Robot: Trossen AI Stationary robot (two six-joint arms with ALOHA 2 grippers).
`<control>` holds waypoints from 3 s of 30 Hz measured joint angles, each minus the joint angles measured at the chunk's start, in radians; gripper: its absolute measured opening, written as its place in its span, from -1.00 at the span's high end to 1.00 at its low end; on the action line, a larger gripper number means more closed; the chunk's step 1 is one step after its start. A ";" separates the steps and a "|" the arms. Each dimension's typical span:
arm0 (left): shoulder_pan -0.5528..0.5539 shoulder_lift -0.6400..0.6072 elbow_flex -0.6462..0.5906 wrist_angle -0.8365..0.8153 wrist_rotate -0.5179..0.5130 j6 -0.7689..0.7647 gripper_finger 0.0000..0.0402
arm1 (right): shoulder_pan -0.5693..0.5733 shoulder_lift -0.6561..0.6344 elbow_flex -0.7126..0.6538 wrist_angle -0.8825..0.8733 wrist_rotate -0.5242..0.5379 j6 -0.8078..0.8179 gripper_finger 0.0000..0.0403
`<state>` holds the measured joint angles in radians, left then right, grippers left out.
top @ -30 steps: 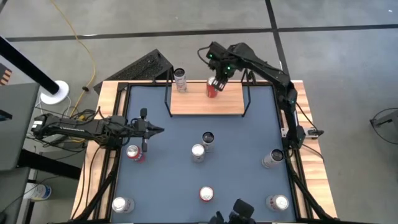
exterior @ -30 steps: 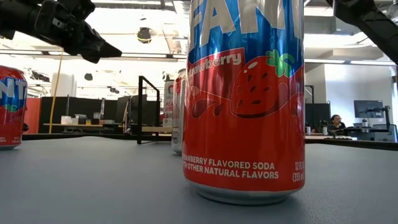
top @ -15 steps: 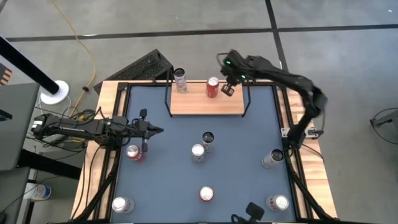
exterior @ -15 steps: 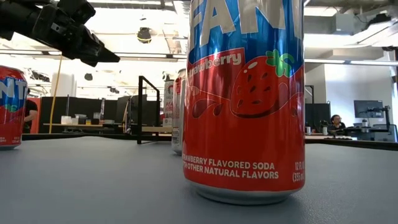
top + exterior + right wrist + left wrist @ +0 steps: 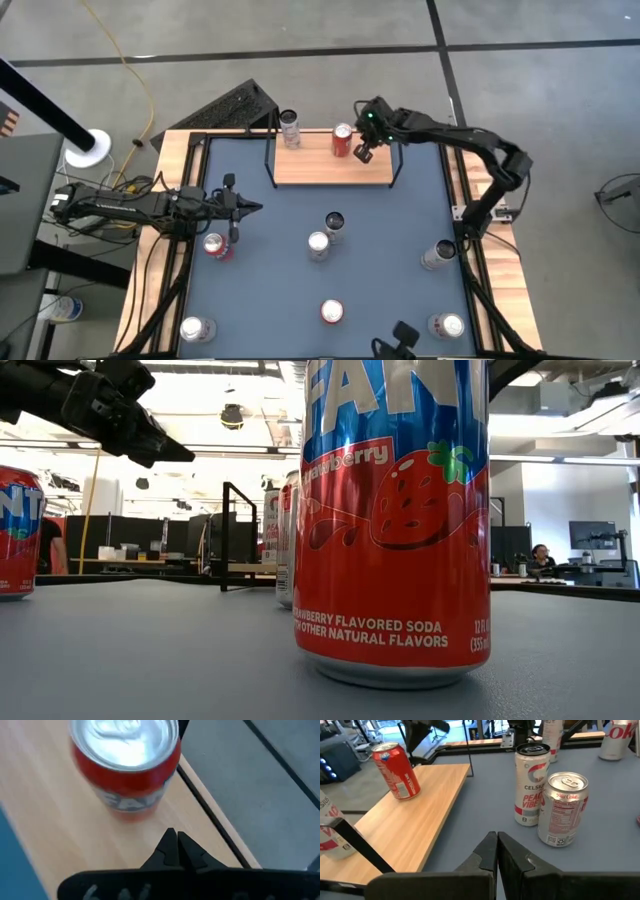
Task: Place canned beverage on shelf
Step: Put the top red soda can on the shelf
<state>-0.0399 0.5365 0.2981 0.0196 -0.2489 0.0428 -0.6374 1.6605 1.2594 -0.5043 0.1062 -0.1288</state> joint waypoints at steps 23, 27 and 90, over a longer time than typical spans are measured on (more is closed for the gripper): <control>0.000 0.000 0.000 -0.004 0.000 -0.003 1.00 | 0.005 0.080 0.015 0.134 -0.188 -0.056 1.00; 0.000 0.000 0.000 -0.004 -0.001 -0.003 1.00 | 0.013 0.080 0.015 0.161 -0.218 -0.055 1.00; -0.001 0.000 0.000 -0.006 -0.001 0.005 1.00 | 0.006 0.172 0.015 0.318 -0.305 -0.012 1.00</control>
<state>-0.0410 0.5365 0.2981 0.0135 -0.2497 0.0475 -0.6312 1.8323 1.2739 -0.1861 -0.1985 -0.1406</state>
